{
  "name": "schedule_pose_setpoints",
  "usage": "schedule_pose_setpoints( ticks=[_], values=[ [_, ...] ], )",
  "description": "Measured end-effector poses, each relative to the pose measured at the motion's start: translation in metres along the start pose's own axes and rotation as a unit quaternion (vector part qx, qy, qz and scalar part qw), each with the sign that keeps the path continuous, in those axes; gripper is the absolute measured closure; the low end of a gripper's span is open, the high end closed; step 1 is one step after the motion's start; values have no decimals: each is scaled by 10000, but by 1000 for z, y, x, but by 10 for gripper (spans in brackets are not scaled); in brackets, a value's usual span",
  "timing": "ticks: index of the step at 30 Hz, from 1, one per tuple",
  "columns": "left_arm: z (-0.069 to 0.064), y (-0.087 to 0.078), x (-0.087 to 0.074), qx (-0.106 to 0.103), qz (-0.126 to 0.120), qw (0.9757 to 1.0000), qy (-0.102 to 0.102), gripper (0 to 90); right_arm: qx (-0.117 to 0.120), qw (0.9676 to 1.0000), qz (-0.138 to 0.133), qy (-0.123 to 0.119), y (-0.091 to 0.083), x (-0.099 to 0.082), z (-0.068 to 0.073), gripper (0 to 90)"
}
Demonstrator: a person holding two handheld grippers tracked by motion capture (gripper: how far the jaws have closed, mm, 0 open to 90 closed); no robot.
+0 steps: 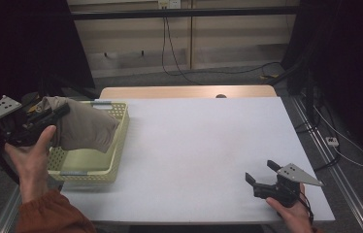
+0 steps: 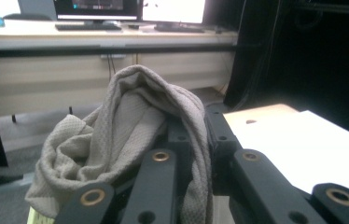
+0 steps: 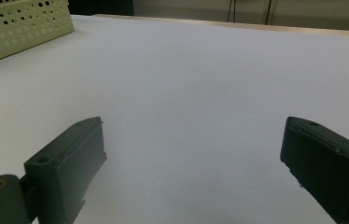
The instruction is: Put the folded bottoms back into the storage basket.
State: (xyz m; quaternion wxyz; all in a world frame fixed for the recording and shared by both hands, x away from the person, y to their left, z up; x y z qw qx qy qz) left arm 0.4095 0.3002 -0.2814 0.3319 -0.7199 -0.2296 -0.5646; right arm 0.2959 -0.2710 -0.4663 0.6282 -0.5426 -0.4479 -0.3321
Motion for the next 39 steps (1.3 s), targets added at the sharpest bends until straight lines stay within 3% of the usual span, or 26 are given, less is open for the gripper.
schedule_pose_setpoints(
  ticks=[11, 21, 26, 28, 30, 35, 39],
  values=[
    [22, 3, -20, 34, 348, 9987, -369, 834, 0, 10000, -1, -17, 0, 0, 0, 62],
    [33, 10, -38, 43, 793, 9951, -585, 833, -9, 10000, -1, -18, -1, 0, 0, 64],
    [40, 15, -49, 120, 1070, 9918, -690, 833, 0, 10000, 2, -36, -1, 0, 1, 66],
    [43, 19, -53, 113, 1107, 9912, -711, 832, 3, 10000, 0, -34, -1, 0, 1, 66],
    [43, 22, -55, 20, 1028, 9923, -684, 831, 5, 10000, 8, -43, 0, 0, 1, 65],
    [43, 34, -60, -88, 1137, 9909, -713, 830, 26, 10000, 31, -38, 0, 0, 2, 65],
    [48, 40, -66, 262, 1337, 9885, -649, 828, 30, 10000, 35, -31, 0, -1, 2, 65]
  ],
)
Point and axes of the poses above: each handheld gripper's, and its own axes: y roughly forward along the jaws, x roughly out of its top, z roughly to its left, the point moved 5 cm from there along y, roughly forward along the jaws, and after that the axes turned 12 degrees about -x, right-handed, at the moved point
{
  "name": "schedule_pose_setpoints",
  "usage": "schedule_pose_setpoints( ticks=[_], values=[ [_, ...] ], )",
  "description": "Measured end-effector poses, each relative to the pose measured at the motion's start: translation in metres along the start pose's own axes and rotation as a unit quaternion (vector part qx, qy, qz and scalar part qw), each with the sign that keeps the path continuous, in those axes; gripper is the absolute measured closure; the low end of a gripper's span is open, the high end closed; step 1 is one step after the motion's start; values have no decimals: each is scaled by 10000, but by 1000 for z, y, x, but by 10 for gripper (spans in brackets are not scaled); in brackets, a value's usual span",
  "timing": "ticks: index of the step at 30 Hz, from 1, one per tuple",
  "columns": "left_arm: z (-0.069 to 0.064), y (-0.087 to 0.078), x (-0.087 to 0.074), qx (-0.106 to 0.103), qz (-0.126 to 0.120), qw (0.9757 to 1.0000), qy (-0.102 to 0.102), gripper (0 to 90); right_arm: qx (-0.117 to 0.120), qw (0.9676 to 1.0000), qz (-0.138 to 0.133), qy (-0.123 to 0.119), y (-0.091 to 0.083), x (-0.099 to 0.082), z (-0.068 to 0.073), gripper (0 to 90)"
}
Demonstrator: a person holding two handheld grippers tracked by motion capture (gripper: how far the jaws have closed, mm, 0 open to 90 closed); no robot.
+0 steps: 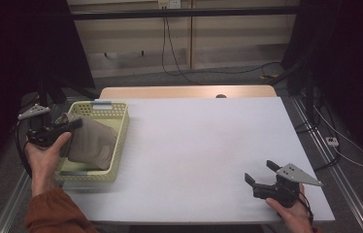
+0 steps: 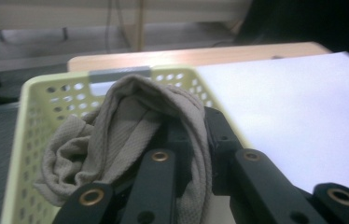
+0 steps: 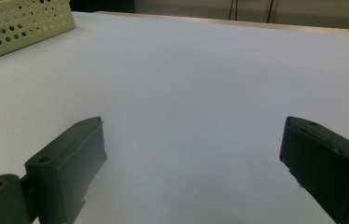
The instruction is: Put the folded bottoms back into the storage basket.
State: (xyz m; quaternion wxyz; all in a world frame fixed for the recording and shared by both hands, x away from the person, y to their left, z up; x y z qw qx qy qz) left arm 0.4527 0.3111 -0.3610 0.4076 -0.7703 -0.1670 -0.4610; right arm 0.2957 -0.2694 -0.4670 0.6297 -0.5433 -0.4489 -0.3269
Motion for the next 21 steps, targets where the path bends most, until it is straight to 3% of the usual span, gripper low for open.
schedule_pose_setpoints(
  ticks=[4, 7, 11, 16, 21],
  values=[
    [10, 10, -8, 171, 173, 9996, -174, 828, 12, 10000, 17, -11, 1, 0, 0, 64],
    [15, 17, -11, 138, 173, 9994, -262, 828, 7, 10000, 6, -18, 0, 0, 0, 64],
    [15, 26, -10, -26, 20, 9996, -292, 828, 10, 10000, 17, -28, 1, 0, 0, 64],
    [11, 41, -7, -231, 39, 9995, -189, 827, 8, 10000, 21, -30, 1, 0, 0, 64],
    [18, 52, -8, 171, 444, 9989, -54, 826, 15, 10000, 24, -42, 1, 0, 0, 63]
  ],
)
Point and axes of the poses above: each handheld gripper's, and its own axes: y roughly forward along the jaws, x roughly out of its top, z roughly to its left, the point moved 5 cm from there along y, roughly forward along the jaws, and after that the axes turned 12 degrees about -x, right-handed, at the moved point
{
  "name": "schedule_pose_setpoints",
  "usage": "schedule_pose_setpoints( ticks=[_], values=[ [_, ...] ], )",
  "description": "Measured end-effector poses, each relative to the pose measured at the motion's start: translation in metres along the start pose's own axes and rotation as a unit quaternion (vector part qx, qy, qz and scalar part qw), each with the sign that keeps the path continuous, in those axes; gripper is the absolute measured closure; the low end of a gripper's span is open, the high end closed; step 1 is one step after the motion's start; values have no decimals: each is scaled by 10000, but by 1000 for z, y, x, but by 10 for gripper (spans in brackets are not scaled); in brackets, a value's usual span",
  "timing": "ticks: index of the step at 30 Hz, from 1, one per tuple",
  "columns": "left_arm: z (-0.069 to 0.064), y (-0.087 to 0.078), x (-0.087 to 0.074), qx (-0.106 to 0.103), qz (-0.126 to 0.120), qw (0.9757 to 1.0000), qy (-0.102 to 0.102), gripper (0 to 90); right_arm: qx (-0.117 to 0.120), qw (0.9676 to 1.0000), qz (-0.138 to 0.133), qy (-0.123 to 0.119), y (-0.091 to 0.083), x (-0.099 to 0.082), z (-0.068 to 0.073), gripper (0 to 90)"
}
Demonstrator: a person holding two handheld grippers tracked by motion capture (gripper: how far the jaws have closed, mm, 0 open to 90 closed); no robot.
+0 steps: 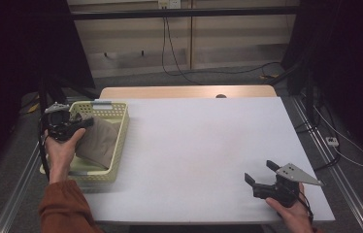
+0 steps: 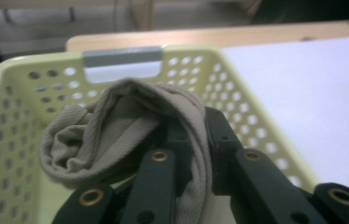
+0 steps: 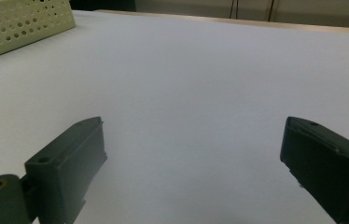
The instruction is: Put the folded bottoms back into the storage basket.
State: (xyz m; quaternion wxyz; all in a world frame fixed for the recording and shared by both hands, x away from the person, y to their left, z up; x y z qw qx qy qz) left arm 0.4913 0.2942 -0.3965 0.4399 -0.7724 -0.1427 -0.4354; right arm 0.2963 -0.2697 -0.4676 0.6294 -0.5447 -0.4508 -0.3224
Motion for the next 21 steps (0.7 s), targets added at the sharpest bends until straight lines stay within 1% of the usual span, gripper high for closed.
schedule_pose_setpoints(
  ticks=[2, 3, 4, 5, 7, 9, 11, 13, 15, 17, 20, 21],
  values=[
    [5, 2, -3, 91, 138, 9998, -62, 826, -3, 10000, 5, -11, 0, 0, 0, 62],
    [7, 2, -3, 166, 203, 9996, -71, 825, 2, 10000, 1, -10, 0, 0, 0, 62],
    [10, 1, -4, 264, 278, 9992, -127, 826, 0, 10000, 2, 0, 0, 0, 0, 62],
    [13, 1, -4, 333, 357, 9987, -124, 825, -2, 10000, 8, -2, 0, 0, 1, 62],
    [16, 0, -5, 392, 511, 9979, -84, 825, 3, 10000, 20, -3, 0, 0, 1, 62],
    [19, -2, -7, 470, 643, 9968, -100, 824, -6, 10000, 15, -6, 1, 0, 1, 62],
    [22, -2, -9, 551, 768, 9954, -159, 824, 0, 10000, 22, -2, 1, 0, 1, 62],
    [25, -2, -12, 622, 907, 9938, -158, 824, -6, 10000, 20, -11, 1, 0, 1, 62],
    [29, -3, -15, 755, 960, 9923, -203, 824, 1, 10000, 21, -8, 1, 0, 1, 62],
    [31, -2, -18, 738, 947, 9924, -259, 824, 0, 10000, 25, 0, 1, 0, 1, 62],
    [33, -1, -21, 769, 1011, 9913, -334, 824, 5, 10000, 31, 1, 2, 0, 1, 62],
    [33, 1, -21, 747, 1031, 9913, -349, 824, 5, 10000, 30, 0, 2, 0, 2, 62]
  ],
)
Point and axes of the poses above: each handheld gripper's, and its own axes: y roughly forward along the jaws, x roughly out of its top, z roughly to its left, the point moved 5 cm from there along y, roughly forward along the jaws, and after that the axes turned 12 degrees about -x, right-handed, at the moved point
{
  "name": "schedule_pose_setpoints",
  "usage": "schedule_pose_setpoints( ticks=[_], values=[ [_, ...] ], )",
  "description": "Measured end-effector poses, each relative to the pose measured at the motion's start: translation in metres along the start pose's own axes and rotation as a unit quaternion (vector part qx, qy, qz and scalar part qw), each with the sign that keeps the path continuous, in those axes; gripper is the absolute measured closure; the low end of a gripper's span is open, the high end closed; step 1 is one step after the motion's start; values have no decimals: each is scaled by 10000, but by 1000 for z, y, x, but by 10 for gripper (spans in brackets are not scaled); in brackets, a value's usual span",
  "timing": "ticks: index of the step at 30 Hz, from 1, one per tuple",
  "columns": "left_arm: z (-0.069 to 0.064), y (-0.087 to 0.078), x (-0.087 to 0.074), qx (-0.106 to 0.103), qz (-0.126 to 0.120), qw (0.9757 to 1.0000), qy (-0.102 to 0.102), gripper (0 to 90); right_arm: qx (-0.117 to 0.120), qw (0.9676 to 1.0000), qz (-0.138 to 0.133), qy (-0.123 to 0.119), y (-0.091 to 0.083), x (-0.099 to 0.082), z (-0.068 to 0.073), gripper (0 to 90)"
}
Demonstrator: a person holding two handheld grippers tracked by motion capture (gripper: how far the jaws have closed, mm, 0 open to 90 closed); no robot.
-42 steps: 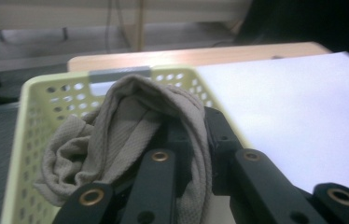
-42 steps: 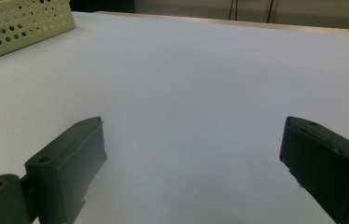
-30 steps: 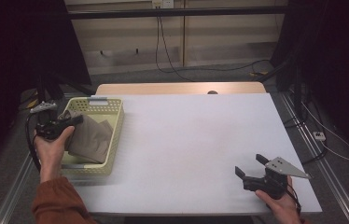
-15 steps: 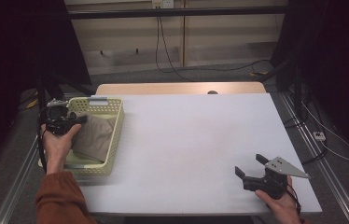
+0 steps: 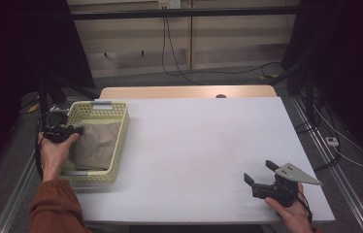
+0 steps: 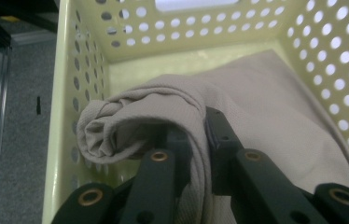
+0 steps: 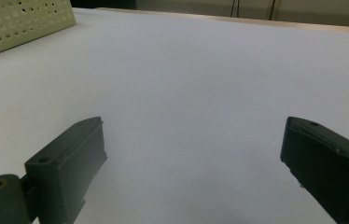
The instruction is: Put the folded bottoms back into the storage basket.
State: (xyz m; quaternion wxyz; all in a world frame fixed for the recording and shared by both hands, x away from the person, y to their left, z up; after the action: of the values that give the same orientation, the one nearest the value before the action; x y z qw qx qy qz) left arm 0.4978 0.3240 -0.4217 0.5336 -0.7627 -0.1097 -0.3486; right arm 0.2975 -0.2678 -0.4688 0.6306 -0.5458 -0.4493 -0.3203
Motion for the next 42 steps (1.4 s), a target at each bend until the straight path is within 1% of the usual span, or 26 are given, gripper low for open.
schedule_pose_setpoints(
  ticks=[2, 4, 5, 7, 8, 10, 12, 14, 16, 17, 19, 21, 22, 23, 24, 26, 28, 29, 31, 33, 34, 36, 37, 39, 41, 42],
  values=[
    [-1, 4, 1, -30, 26, 10000, -39, 824, 9, 10000, 0, -10, 0, 0, 0, 62],
    [-3, 9, 3, -19, 20, 10000, 15, 824, 5, 10000, 19, 5, 1, 0, 1, 62],
    [-4, 11, 5, -20, -30, 10000, -3, 824, 2, 10000, 13, -3, 2, 0, 1, 62],
    [-5, 14, 6, -113, -106, 9999, -58, 824, 9, 10000, 19, -9, 1, 0, 1, 62],
    [-5, 15, 7, -164, -117, 9998, -50, 824, 11, 10000, 19, -8, 1, 0, 1, 62],
    [-2, 18, 7, -111, -96, 9999, -86, 824, 16, 10000, 26, -3, 1, -1, 1, 62],
    [3, 20, 4, -71, 53, 9999, -110, 823, 12, 10000, 29, 10, 1, -1, 0, 62],
    [8, 22, 3, -1, 134, 9998, -173, 822, 29, 10000, 23, -3, 1, -1, 1, 62],
    [10, 23, 2, 15, 221, 9995, -226, 822, 27, 10000, 26, -5, 1, -1, 1, 63],
    [12, 23, 1, 85, 279, 9994, -191, 822, 28, 10000, 24, -6, 1, 0, 1, 63],
    [14, 25, -1, 178, 435, 9986, -235, 821, 23, 10000, 23, -10, 1, 0, 1, 63],
    [15, 26, -2, 179, 520, 9982, -250, 821, 25, 10000, 28, -8, 1, 0, 1, 63],
    [16, 26, -3, 200, 600, 9976, -280, 821, 24, 10000, 25, -12, 1, 0, 1, 63],
    [16, 26, -5, 266, 715, 9967, -280, 821, 23, 10000, 26, -12, 1, -1, 1, 62],
    [16, 26, -6, 281, 814, 9959, -261, 821, 21, 10000, 29, -11, 1, -1, 1, 62],
    [15, 27, -9, 274, 973, 9945, -287, 821, 23, 10000, 27, -10, 1, -1, 1, 63],
    [15, 28, -11, 288, 1014, 9940, -307, 818, 20, 10000, 26, -8, 1, 0, 1, 62],
    [16, 27, -11, 237, 1071, 9935, -292, 817, 20, 10000, 24, 6, 1, 0, 1, 62],
    [15, 26, -13, 210, 1078, 9933, -350, 817, 27, 10000, 39, -7, 2, -1, 1, 63],
    [14, 28, -17, 64, 1246, 9915, -376, 818, 34, 10000, 23, 2, 1, 0, 2, 63],
    [14, 28, -18, 22, 1277, 9911, -368, 818, 31, 10000, 24, 5, 1, 0, 2, 63],
    [14, 27, -21, 14, 1198, 9920, -391, 817, 25, 10000, 20, 0, 2, 0, 1, 63],
    [14, 27, -21, -1, 1152, 9923, -446, 816, 19, 10000, 23, -14, 2, 0, 1, 63],
    [14, 24, -19, -6, 1030, 9939, -402, 803, 25, 10000, 25, -12, 2, 0, 1, 63],
    [14, 19, -16, 91, 864, 9957, -325, 726, 21, 10000, 29, -13, 2, 0, 1, 63],
    [13, 16, -15, 122, 782, 9964, -310, 715, 17, 10000, 24, -16, 2, 0, 1, 63]
  ],
)
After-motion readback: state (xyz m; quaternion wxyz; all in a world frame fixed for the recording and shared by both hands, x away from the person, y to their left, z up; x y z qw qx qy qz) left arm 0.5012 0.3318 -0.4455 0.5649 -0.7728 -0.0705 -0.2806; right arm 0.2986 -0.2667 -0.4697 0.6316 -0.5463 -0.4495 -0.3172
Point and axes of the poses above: each handheld gripper's, and its own axes: y roughly forward along the jaws, x roughly out of its top, z roughly to its left, the point moved 5 cm from there along y, roughly forward along the jaws, and after that the axes turned 12 degrees about -x, right-handed, at the moved point
